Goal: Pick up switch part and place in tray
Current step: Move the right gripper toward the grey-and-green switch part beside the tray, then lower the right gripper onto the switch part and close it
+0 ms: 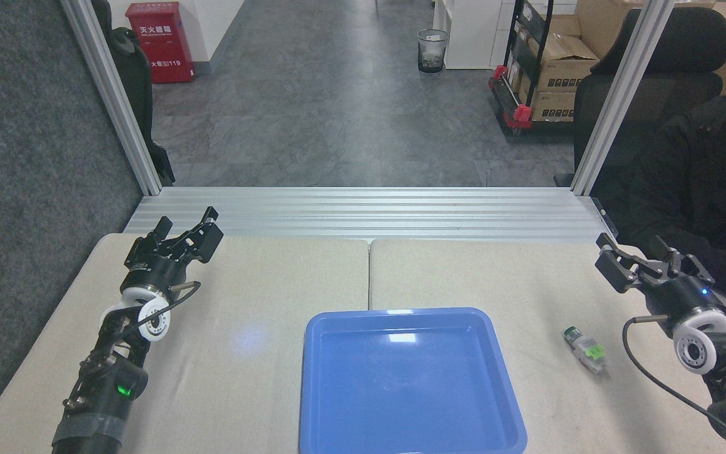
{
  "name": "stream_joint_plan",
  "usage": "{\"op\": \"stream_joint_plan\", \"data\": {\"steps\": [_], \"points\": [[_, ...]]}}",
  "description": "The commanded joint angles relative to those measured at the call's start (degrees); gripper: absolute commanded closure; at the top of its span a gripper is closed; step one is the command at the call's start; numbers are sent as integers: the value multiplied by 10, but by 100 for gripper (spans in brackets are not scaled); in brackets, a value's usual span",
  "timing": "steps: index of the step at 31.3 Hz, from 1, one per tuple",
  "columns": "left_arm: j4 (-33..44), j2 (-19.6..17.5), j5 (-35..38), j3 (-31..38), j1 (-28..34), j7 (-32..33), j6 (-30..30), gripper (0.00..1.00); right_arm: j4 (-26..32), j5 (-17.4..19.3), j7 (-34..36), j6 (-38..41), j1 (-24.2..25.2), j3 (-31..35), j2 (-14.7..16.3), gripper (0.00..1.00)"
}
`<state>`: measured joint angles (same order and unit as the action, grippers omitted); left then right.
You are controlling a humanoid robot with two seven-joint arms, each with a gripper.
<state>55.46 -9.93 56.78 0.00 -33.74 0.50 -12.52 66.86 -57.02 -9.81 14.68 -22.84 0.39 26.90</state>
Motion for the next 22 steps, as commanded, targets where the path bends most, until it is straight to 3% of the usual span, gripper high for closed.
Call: {"op": "stream_joint_plan", "data": {"steps": [1, 7, 13, 22], "points": [[0, 0, 0, -13, 0, -1, -1, 0, 0, 0, 0, 3, 1, 11, 12, 2], [0, 0, 0, -13, 0, -1, 0, 0, 0, 0, 0, 12, 15, 6, 16, 2], [0, 0, 0, -13, 0, 0, -1, 0, -1, -14, -1, 19, 46, -42, 60, 2], [0, 0, 0, -13, 0, 0, -1, 0, -6, -14, -3, 30, 97, -68, 61, 4]]}}
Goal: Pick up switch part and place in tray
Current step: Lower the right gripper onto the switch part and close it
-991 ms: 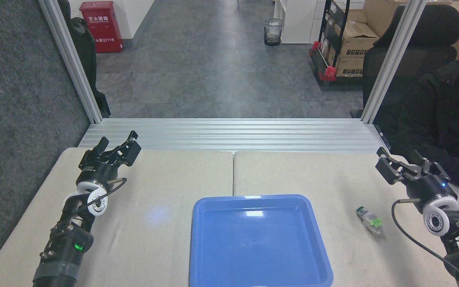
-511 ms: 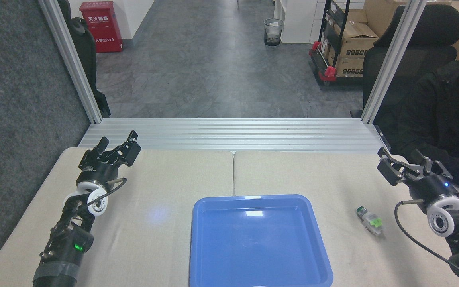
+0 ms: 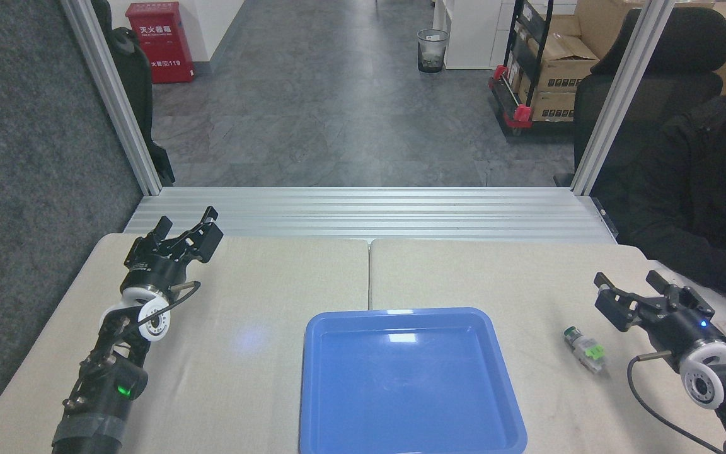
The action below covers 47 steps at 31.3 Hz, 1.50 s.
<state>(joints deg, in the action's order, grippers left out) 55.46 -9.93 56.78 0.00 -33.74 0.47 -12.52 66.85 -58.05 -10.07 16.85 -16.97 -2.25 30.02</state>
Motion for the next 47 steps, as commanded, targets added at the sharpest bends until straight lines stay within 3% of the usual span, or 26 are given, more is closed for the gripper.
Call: {"op": "stream_joint_plan", "data": {"steps": [1, 12, 19, 27, 36, 42, 47], "points": [[0, 0, 0, -13, 0, 0, -1, 0, -12, -4, 0, 12, 37, -42, 30, 4], [1, 0, 0, -13, 0, 1, -1, 0, -50, -34, -1, 4, 32, -126, 36, 8], [0, 0, 0, -13, 0, 1, -1, 0, -110, -58, -1, -2, -2, -182, 11, 6], [0, 0, 0, -13, 0, 1, -1, 0, -129, -58, -1, -1, -8, -187, -20, 3], [0, 0, 0, -13, 0, 1, 0, 0, -149, -58, 0, -4, -8, -177, -14, 3], [0, 0, 0, -13, 0, 1, -1, 0, -159, -57, 3, -16, -8, -175, -1, 13], [0, 0, 0, -13, 0, 1, -1, 0, -164, -55, 3, -38, -8, -174, 4, 28]]}}
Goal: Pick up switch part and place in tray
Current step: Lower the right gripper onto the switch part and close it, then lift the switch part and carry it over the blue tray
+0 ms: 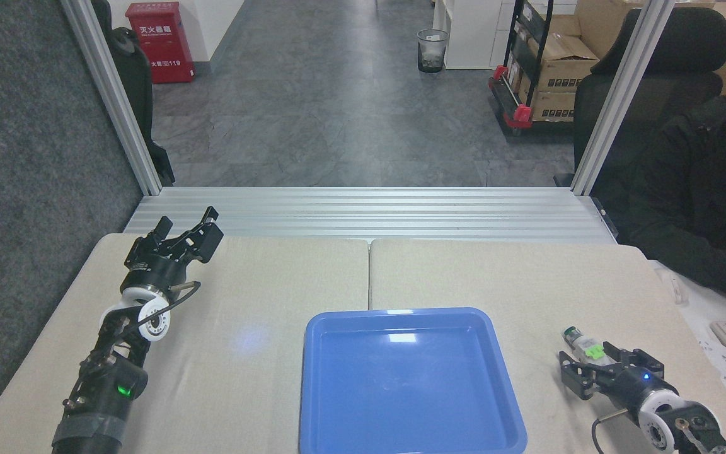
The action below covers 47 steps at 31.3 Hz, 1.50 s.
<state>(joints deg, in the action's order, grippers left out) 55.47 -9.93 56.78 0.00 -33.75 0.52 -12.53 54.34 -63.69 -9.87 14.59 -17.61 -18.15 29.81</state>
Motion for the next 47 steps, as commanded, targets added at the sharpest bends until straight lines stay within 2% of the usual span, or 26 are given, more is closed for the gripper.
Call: {"op": "stream_joint_plan", "data": {"steps": [1, 3, 7, 8, 10, 12, 20, 25, 28, 30, 34, 40, 44, 47], "points": [[0, 0, 0, -13, 0, 0, 0, 0, -40, 2, 1, -19, -1, -15, 6, 31], [0, 0, 0, -13, 0, 0, 0, 0, -42, 6, 3, -23, -1, -15, 6, 39], [0, 0, 0, -13, 0, 0, 0, 0, -42, 9, 5, -24, -1, -5, -1, 45], [0, 0, 0, -13, 0, 0, 0, 0, -42, 10, 6, -23, -1, 4, -3, 55], [0, 0, 0, -13, 0, 0, 0, 0, -41, 9, 12, -22, -1, 14, -5, 85], [0, 0, 0, -13, 0, 0, 0, 0, -40, 9, 13, -22, -2, 18, -6, 100], [0, 0, 0, -13, 0, 0, 0, 0, -28, 19, 15, -8, -26, 19, -7, 100], [0, 0, 0, -13, 0, 0, 0, 0, 26, 23, 16, -5, -53, 20, -9, 100], [0, 0, 0, -13, 0, 0, 0, 0, 74, 47, 12, 18, -59, 33, -10, 100], [0, 0, 0, -13, 0, 0, 0, 0, 94, 48, 11, 25, -59, 26, -12, 100], [0, 0, 0, -13, 0, 0, 0, 0, 143, 48, 1, 31, -62, -1, -48, 100], [0, 0, 0, -13, 0, 0, 0, 0, 206, 49, -23, 50, -72, -66, -61, 100], [0, 0, 0, -13, 0, 0, 0, 0, 257, 49, -23, 85, -68, -81, -94, 100], [1, 0, 0, -13, 0, 0, 0, 0, 270, 48, -24, 96, -65, -89, -108, 100]]}}
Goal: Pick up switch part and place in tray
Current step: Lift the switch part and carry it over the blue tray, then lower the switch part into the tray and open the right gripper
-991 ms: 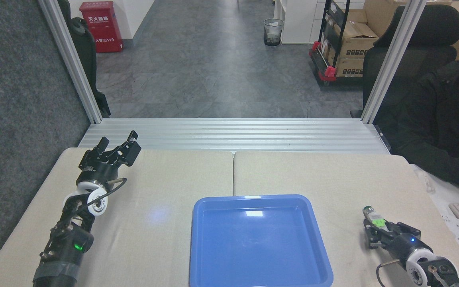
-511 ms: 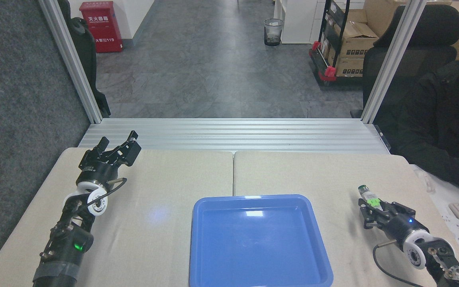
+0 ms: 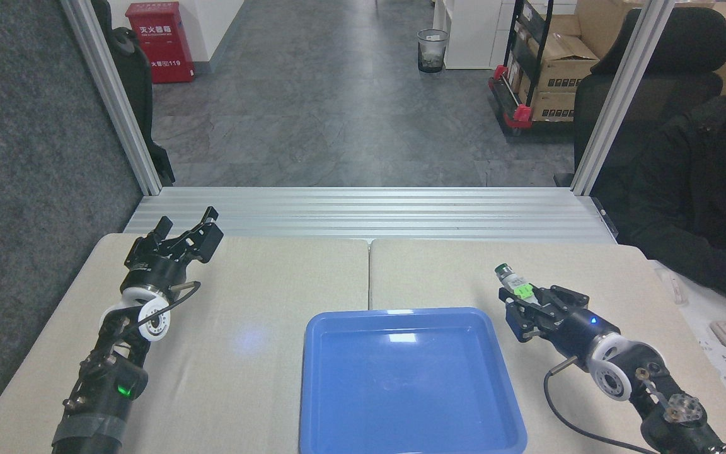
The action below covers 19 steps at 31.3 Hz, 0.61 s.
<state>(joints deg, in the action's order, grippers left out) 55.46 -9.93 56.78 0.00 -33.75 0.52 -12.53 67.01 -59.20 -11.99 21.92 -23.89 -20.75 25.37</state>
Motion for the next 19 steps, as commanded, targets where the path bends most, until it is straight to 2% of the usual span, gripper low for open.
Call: {"op": "stream_joint_plan", "data": {"steps": [1, 5, 8, 12, 19], "points": [[0, 0, 0, -13, 0, 0, 0, 0, 143, 2, -3, 24, -2, -73, -64, 100], [1, 0, 0, -13, 0, 0, 0, 0, 135, -2, -5, 22, 7, -129, -62, 100], [1, 0, 0, -13, 0, 0, 0, 0, 105, -23, -11, 16, 40, -157, -65, 100], [0, 0, 0, -13, 0, 0, 0, 0, 70, -49, -23, 0, 60, -156, -77, 100], [1, 0, 0, -13, 0, 0, 0, 0, 65, -49, -24, -2, 56, -127, -79, 100]]}}
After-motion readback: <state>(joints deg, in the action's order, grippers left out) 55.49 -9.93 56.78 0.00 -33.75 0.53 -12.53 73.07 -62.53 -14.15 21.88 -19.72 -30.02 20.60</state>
